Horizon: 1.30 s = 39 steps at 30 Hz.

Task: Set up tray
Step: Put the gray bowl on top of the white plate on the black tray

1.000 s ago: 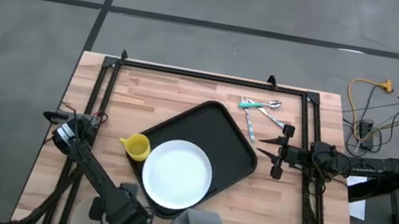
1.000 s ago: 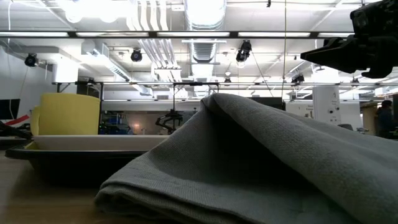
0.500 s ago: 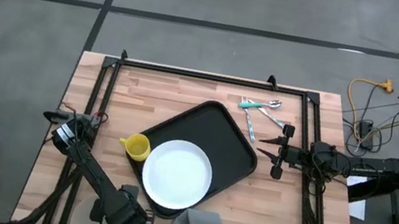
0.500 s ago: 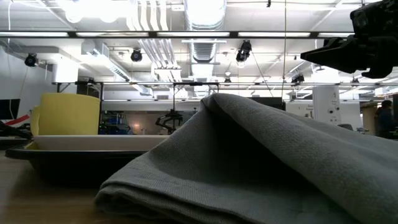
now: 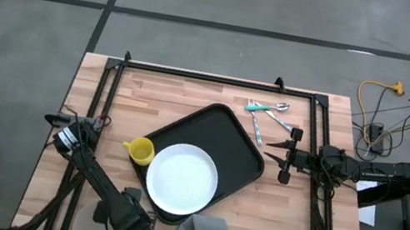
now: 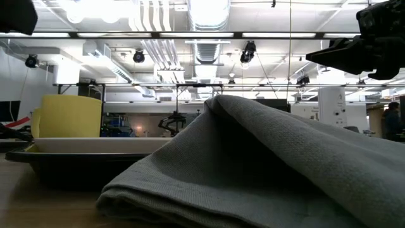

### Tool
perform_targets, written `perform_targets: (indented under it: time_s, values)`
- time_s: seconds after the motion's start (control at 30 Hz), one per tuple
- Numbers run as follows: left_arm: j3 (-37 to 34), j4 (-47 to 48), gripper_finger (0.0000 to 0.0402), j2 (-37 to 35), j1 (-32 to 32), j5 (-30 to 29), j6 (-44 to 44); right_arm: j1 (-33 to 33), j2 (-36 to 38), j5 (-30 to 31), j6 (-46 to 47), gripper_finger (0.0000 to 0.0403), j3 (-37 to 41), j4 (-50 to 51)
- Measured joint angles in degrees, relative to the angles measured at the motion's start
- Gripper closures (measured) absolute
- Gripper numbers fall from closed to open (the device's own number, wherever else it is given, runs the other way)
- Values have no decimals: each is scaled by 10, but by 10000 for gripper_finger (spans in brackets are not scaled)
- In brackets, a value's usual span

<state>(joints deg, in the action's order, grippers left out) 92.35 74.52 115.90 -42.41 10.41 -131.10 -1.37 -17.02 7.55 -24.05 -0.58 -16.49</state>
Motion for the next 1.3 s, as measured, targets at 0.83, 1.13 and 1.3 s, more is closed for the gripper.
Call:
perform_targets:
  time_s: [0.83, 1.13, 1.3]
  values:
    - [128, 76, 400, -3, -3, -175, 265, 0, 0, 0, 0, 280, 0, 0]
    - [192, 115, 401, -4, 14, -260, 426, 0, 0, 0, 0, 280, 0, 0]
    - [173, 111, 401, -4, 54, -271, 547, 0, 0, 0, 0, 280, 0, 0]
